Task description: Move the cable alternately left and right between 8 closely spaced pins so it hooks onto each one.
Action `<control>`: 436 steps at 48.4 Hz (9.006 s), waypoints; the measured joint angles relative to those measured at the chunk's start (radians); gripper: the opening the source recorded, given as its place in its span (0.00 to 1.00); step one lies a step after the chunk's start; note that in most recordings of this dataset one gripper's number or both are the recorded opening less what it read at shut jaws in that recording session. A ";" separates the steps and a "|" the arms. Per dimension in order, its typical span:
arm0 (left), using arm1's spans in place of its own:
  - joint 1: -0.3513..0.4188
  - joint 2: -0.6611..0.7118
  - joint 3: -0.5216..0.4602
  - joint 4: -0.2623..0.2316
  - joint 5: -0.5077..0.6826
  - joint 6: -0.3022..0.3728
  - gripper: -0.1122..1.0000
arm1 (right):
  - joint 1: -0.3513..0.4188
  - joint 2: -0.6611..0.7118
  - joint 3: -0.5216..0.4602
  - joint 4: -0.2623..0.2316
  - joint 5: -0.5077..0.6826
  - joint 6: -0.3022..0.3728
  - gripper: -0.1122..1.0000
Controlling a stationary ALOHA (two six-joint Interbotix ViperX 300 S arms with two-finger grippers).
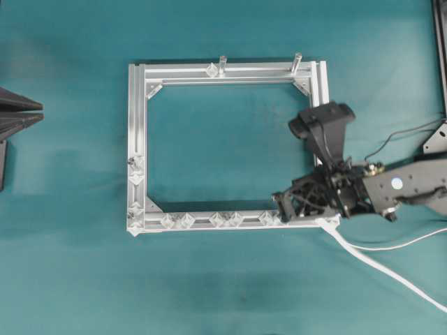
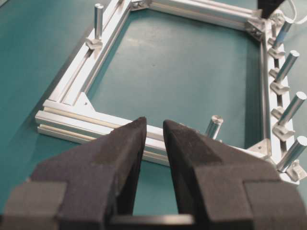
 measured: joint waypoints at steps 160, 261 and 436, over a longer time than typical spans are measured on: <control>0.000 0.000 0.000 0.000 0.000 0.000 0.34 | 0.069 0.238 -0.333 0.206 0.014 -0.324 0.22; 0.000 0.000 0.000 0.000 0.000 0.000 0.34 | -0.015 0.532 -0.747 0.140 0.178 -0.503 0.22; 0.000 0.000 0.000 0.000 -0.002 0.000 0.34 | -0.094 0.658 -0.992 0.249 0.175 -0.742 0.22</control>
